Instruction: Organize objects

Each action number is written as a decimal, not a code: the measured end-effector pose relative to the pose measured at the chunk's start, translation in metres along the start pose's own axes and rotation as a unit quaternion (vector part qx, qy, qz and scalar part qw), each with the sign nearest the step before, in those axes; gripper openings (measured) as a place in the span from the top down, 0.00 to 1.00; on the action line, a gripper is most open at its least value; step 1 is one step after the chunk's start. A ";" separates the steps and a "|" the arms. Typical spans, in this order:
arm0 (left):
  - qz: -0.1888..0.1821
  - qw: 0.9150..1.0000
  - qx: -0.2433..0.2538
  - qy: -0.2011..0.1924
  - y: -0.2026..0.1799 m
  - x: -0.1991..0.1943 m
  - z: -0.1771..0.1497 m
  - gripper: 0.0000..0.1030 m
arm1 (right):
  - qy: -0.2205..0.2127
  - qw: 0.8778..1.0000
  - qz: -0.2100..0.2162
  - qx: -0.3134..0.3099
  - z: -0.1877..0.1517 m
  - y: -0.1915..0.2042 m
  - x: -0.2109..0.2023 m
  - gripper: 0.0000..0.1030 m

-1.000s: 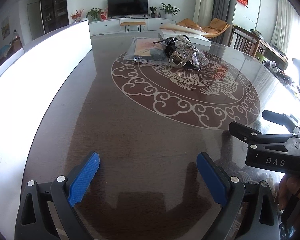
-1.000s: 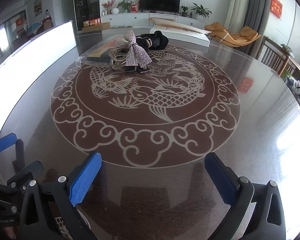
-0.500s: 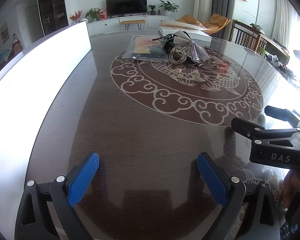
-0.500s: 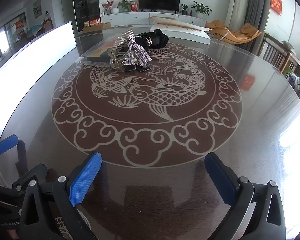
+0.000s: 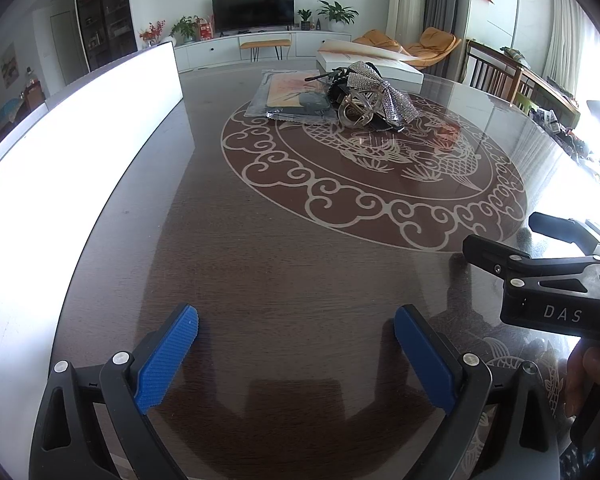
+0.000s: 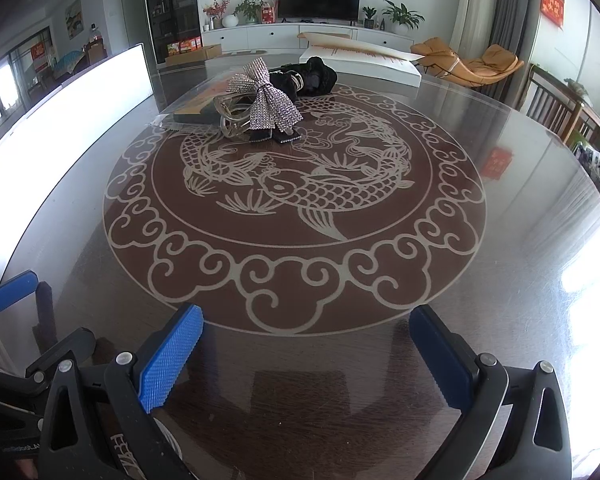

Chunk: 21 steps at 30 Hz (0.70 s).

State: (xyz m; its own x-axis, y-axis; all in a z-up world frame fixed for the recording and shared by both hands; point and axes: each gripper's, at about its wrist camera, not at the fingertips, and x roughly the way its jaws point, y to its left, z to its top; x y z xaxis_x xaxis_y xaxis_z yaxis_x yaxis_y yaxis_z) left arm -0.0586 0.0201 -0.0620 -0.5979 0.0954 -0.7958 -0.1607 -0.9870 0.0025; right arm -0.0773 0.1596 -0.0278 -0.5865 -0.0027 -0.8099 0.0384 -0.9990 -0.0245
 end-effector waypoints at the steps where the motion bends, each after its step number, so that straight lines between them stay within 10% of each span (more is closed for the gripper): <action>1: 0.000 1.000 0.000 0.000 0.000 0.000 0.000 0.02 | 0.000 1.000 0.000 0.000 0.000 0.000 0.000 0.00; 21: 0.001 1.000 -0.001 0.000 0.000 0.000 0.000 0.02 | 0.002 1.000 0.005 0.003 0.000 -0.002 0.001 0.00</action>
State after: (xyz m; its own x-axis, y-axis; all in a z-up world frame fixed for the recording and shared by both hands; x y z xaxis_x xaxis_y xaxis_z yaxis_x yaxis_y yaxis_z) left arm -0.0590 0.0200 -0.0620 -0.5975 0.0937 -0.7964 -0.1584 -0.9874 0.0026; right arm -0.0783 0.1613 -0.0286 -0.5831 -0.0120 -0.8123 0.0383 -0.9992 -0.0127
